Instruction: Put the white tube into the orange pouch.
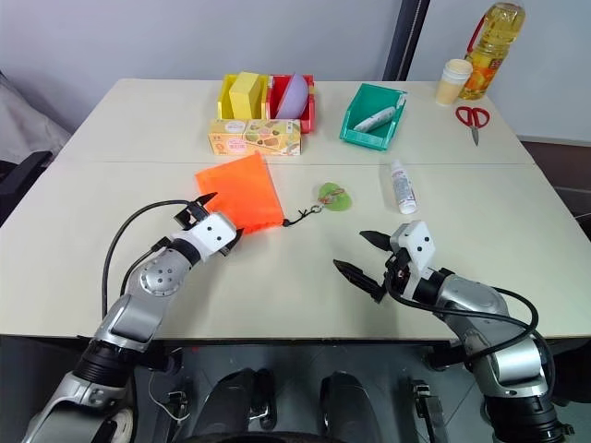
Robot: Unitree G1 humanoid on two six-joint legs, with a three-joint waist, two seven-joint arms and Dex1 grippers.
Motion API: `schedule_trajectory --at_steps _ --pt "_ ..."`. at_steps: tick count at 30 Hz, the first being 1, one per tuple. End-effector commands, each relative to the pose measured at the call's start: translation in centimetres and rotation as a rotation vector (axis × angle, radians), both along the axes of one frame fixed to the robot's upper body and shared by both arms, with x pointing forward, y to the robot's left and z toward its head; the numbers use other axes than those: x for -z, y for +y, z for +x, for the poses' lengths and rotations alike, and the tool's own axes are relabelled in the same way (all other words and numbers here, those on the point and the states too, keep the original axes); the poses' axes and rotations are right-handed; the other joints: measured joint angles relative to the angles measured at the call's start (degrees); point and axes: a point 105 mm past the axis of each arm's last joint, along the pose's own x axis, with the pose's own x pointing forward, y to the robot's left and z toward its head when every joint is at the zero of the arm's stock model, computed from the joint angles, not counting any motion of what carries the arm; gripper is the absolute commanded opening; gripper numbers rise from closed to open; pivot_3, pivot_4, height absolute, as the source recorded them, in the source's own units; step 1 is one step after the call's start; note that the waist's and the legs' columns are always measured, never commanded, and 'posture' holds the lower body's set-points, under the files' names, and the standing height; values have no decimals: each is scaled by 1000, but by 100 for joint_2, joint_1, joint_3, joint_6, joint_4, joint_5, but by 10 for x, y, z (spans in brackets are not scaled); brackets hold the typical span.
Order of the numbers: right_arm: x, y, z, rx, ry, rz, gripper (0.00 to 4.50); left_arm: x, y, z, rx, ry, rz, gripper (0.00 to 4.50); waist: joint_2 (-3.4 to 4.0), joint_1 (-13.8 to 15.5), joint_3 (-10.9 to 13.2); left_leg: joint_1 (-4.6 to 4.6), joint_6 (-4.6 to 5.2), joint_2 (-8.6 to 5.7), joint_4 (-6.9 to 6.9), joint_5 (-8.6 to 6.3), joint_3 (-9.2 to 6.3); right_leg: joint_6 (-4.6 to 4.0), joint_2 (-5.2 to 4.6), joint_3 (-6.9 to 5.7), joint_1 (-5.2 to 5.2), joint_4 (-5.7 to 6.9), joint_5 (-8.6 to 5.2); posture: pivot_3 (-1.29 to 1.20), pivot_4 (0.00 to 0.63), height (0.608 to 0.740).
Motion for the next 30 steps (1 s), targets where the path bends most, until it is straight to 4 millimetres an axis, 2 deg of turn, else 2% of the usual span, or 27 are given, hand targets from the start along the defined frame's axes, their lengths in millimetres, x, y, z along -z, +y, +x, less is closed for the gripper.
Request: schedule_trajectory --at_steps 1,6,12,16,20,27,30 --pt "-11 4 -1 -19 -49 6 4500 -16 -3 -3 18 -59 -30 2637 0 -4 0 0 0 0 0 0 0 0 0 0 0 1 0 0 150 727" --pt "-12 4 2 -5 -51 3 4500 -17 -5 -4 34 -54 -57 10 0 -6 0 0 0 0 0 0 0 0 0 0 -1 1 0 0 150 727" --pt "-17 -3 18 89 -89 -8 4500 -19 -8 -4 34 -17 -156 10 0 -6 0 0 0 0 2 0 0 1 0 0 0 2 0 0 150 727" --pt "-18 -20 44 246 -116 -28 4500 -24 -11 -4 38 12 -257 10 0 -12 0 0 -8 0 6 5 1 1 1 0 -1 8 1 0 150 727" --pt "-1 -53 79 475 -76 -85 4500 -29 -12 -2 30 32 -323 10 0 -15 0 1 -27 0 14 17 2 6 2 0 0 16 3 0 150 727" --pt "2 -80 113 730 -130 -138 4500 -36 -14 0 40 50 -382 10 0 -35 0 1 -46 0 18 28 5 12 2 1 -12 50 0 0 150 727" --pt "6 -91 122 811 -120 -143 4500 -38 -15 0 47 60 -400 10 0 -35 0 2 -49 0 19 30 6 12 2 1 -13 54 0 0 150 727"
